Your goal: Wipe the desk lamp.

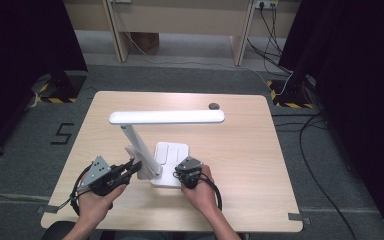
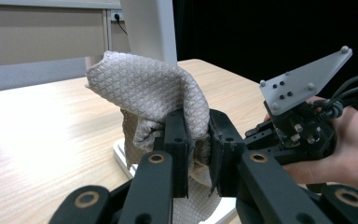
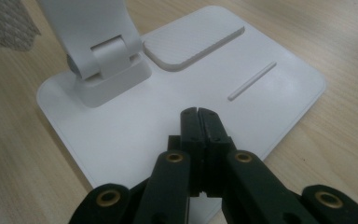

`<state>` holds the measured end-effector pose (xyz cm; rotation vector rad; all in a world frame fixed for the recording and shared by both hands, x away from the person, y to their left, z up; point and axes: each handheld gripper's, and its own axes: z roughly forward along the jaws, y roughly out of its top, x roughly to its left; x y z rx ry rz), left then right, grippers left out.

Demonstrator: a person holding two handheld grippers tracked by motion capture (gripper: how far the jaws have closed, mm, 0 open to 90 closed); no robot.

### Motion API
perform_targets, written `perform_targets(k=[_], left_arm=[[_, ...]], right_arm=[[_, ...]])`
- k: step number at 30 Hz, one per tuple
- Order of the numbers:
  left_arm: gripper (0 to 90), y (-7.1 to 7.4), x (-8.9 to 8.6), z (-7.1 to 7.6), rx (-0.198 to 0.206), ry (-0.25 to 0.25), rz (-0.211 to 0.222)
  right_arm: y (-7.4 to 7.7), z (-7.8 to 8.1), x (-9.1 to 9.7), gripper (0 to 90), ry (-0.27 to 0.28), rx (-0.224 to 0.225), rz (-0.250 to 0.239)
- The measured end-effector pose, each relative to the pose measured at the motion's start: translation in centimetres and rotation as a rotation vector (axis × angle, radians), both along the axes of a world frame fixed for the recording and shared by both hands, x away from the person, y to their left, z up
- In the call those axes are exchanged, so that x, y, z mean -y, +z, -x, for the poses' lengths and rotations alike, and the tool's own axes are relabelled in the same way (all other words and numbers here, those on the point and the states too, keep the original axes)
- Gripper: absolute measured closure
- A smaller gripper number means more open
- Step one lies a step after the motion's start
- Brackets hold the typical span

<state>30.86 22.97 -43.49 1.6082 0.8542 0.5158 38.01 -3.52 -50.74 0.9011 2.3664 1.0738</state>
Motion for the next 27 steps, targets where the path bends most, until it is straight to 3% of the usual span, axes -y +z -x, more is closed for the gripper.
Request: perform_targets(k=[12, 27], left_arm=[[79.5, -1.6, 0.5, -0.2, -0.040, -0.009, -0.019], [79.5, -2.5, 0.8, -0.5, -0.055, -0.018, -0.023]], right_arm=[[0.0, 0.0, 0.0, 90.0, 0.000, 0.000, -0.001], [0.0, 0.0, 0.0, 90.0, 0.004, -0.001, -0.001]])
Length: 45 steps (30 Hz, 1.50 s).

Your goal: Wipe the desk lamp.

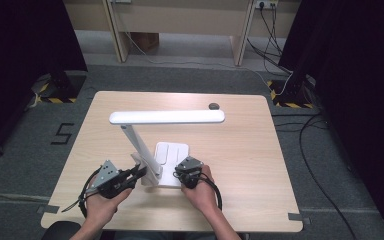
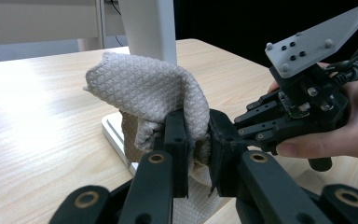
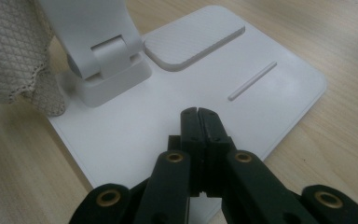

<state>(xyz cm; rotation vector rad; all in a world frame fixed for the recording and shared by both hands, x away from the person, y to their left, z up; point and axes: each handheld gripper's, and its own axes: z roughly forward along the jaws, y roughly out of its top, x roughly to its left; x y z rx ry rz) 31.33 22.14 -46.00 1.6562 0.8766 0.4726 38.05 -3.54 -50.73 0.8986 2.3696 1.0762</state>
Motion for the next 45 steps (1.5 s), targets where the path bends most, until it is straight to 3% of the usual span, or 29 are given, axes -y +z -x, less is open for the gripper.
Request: perform_targets(k=[45], left_arm=[[79.5, -2.0, 1.0, -0.4, -0.041, -0.024, -0.038]], right_arm=[[0.1, -0.1, 0.0, 90.0, 0.011, 0.005, 0.009]])
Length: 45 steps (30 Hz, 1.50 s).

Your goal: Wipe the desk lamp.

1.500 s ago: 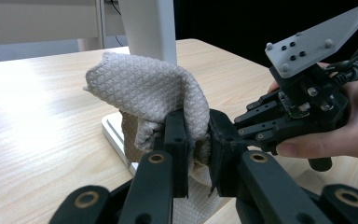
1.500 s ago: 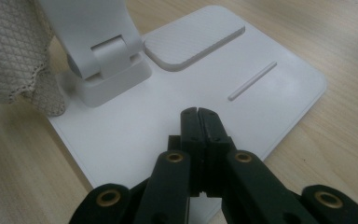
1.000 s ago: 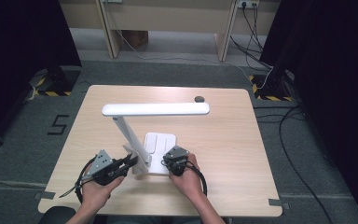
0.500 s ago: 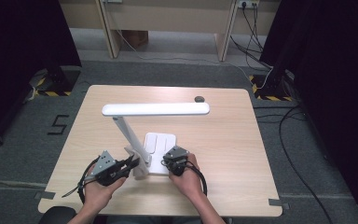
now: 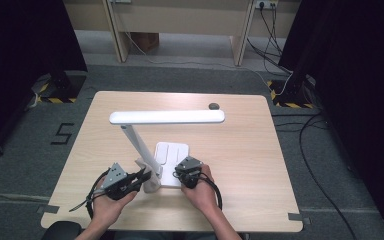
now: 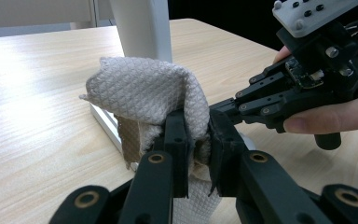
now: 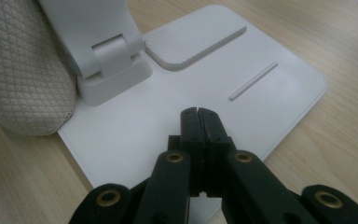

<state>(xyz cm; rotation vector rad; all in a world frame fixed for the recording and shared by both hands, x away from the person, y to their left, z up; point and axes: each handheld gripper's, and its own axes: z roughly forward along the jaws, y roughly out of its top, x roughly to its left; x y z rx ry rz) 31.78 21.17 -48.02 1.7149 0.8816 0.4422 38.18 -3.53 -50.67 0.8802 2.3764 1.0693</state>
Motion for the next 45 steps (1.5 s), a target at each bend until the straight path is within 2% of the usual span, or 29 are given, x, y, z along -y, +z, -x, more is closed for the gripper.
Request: perform_targets(k=[19, 25, 45], left_arm=[[79.4, -1.1, 0.6, -0.2, -0.023, -0.020, -0.025], [79.3, -1.6, 1.0, -0.4, -0.029, -0.045, -0.056], [79.0, -2.7, 1.9, -0.7, -0.081, -0.102, -0.090]], right_arm=[[0.0, 0.0, 0.0, 90.0, -0.001, -0.001, -0.005], [0.0, 0.0, 0.0, 90.0, -0.001, -0.004, -0.004], [0.1, 0.0, -0.1, 90.0, 0.002, -0.005, 0.005]])
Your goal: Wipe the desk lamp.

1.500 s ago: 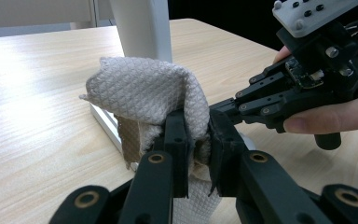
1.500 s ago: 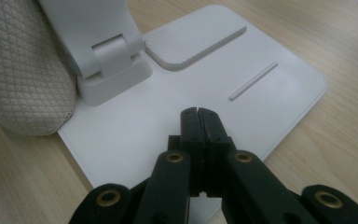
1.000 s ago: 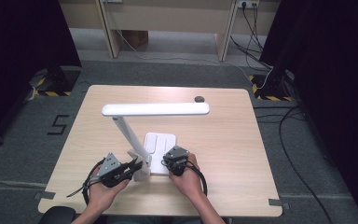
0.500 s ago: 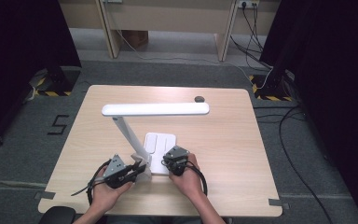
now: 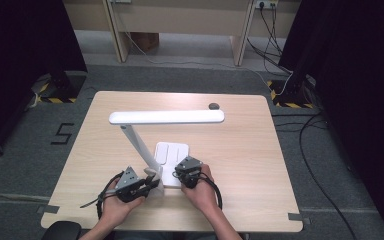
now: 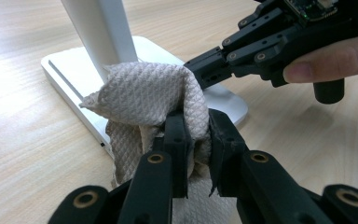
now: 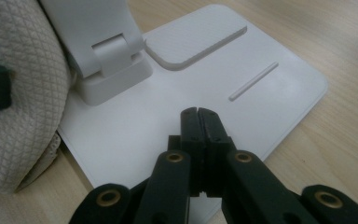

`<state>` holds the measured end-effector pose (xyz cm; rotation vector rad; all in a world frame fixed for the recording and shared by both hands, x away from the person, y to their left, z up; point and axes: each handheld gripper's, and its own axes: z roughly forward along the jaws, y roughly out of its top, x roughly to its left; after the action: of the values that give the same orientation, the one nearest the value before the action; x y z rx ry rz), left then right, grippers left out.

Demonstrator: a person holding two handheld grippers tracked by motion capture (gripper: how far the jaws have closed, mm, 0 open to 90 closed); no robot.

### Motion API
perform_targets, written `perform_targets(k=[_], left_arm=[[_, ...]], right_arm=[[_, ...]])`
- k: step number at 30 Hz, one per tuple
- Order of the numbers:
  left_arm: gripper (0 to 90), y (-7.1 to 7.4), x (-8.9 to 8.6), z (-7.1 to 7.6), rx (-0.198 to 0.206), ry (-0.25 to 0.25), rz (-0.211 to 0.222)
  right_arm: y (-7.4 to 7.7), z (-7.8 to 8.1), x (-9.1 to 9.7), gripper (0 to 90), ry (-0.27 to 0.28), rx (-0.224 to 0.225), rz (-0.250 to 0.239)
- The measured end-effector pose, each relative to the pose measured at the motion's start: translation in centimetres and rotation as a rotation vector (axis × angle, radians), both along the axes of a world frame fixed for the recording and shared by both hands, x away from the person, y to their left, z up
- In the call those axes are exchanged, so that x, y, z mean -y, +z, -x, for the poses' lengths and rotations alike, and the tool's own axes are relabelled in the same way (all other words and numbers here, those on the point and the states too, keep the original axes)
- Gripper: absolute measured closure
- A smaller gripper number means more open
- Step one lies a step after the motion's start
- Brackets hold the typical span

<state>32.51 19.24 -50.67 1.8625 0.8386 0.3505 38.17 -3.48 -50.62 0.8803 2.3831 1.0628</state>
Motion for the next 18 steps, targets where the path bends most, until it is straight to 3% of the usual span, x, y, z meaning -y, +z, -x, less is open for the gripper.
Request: perform_targets(k=[12, 18], left_arm=[[78.9, -0.10, 0.43, -0.03, -0.010, -0.024, -0.010], [78.8, 0.66, 0.23, 0.54, -0.001, -0.037, 0.006]], right_arm=[[0.07, -0.09, -0.03, 90.0, 0.003, -0.003, 0.006], [0.13, -0.13, -0.03, 90.0, 0.005, -0.004, 0.012]])
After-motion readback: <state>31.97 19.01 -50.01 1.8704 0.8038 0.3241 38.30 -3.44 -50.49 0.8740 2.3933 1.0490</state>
